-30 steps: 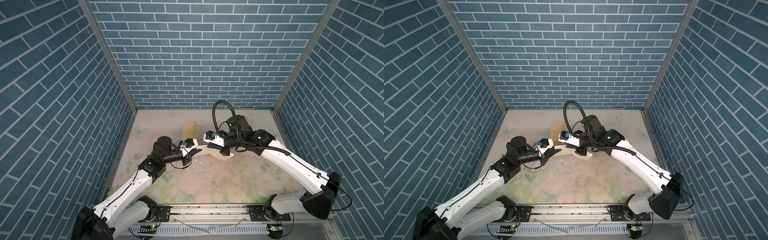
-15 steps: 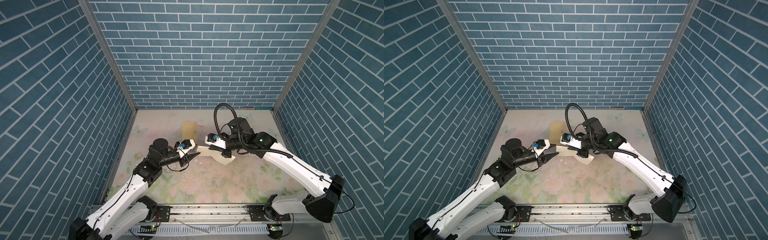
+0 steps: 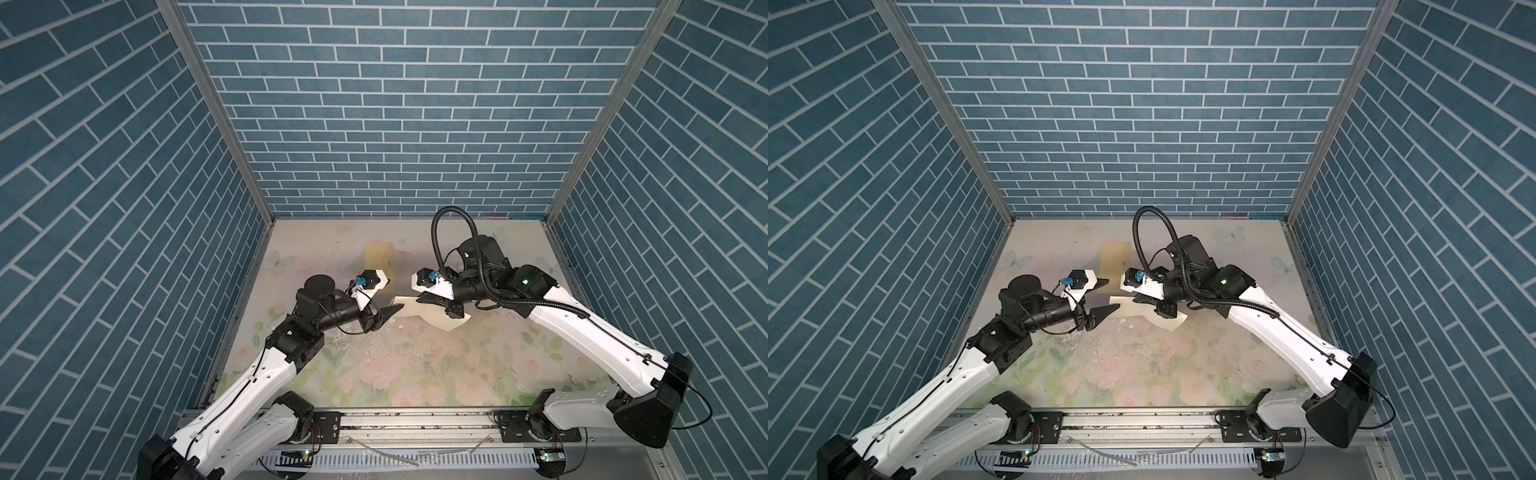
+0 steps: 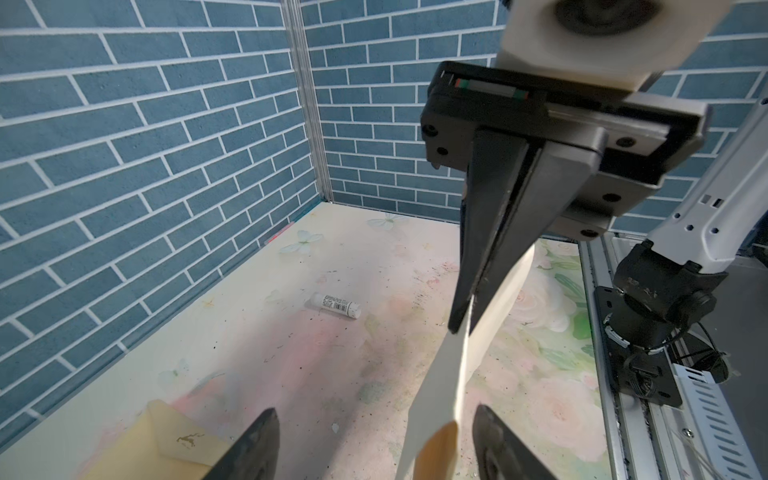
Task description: Place the letter into the envelope and seal it
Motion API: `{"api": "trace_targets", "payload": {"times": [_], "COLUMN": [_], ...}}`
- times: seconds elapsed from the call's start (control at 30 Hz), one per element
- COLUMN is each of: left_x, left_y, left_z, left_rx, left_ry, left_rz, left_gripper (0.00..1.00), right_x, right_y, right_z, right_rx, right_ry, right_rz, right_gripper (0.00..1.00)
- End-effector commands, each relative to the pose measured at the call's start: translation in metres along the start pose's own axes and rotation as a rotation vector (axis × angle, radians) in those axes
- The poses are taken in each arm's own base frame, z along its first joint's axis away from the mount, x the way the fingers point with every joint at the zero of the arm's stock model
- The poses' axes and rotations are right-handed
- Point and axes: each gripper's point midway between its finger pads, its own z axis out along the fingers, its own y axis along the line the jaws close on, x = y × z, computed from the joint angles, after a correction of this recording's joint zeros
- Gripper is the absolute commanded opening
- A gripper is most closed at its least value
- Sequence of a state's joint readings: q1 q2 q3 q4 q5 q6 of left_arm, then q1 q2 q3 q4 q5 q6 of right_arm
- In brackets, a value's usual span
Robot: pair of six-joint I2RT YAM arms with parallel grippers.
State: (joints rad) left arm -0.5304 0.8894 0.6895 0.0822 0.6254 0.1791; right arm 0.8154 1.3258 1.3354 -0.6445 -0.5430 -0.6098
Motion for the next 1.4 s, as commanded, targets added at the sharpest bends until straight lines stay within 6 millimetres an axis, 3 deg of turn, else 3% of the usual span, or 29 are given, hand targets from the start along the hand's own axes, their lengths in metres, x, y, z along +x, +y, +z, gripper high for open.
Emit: {"api": "trace_targets", "payload": {"times": [0.0,0.4,0.43,0.7,0.97,1.37], "left_x": [-0.017,-0.022,-0.012,-0.008,-0.01,-0.011], "left_y": [-0.002,-0.014,-0.015,-0.016,-0.019,-0.013], "left_z": [0.0,0.002,0.003,0.001,-0.003,-0.01], "left_rx": [0.025,0.104,0.108,0.098,0.096,0.029], "left_ry": [-0.059,-0.086,-0.072,-0.073,-0.083,-0.089], "left_rz": [0.02,0.043,0.034,0.056,0.087,0.143], "left_gripper": [0.67,0.23,0.2,0.0,0.0,0.0], "right_x": [0.005,0.004,0.004,0.005,0.013,0.037], "right_y": [0.01,0.002,0.001,-0.006,-0.013,-0.026], "right_z": [0.006,0.011,0.012,0.011,0.007,-0.007], "right_rx": [-0.06,-0.045,-0.039,-0.003,0.046,0.112], "right_ry": [-0.007,-0.004,-0.001,0.007,0.034,0.064], "right_rz": [-0.013,0.036,0.041,0.073,0.1,0.197], "right_gripper": [0.0,0.0,0.0,0.0,0.0,0.08]}}
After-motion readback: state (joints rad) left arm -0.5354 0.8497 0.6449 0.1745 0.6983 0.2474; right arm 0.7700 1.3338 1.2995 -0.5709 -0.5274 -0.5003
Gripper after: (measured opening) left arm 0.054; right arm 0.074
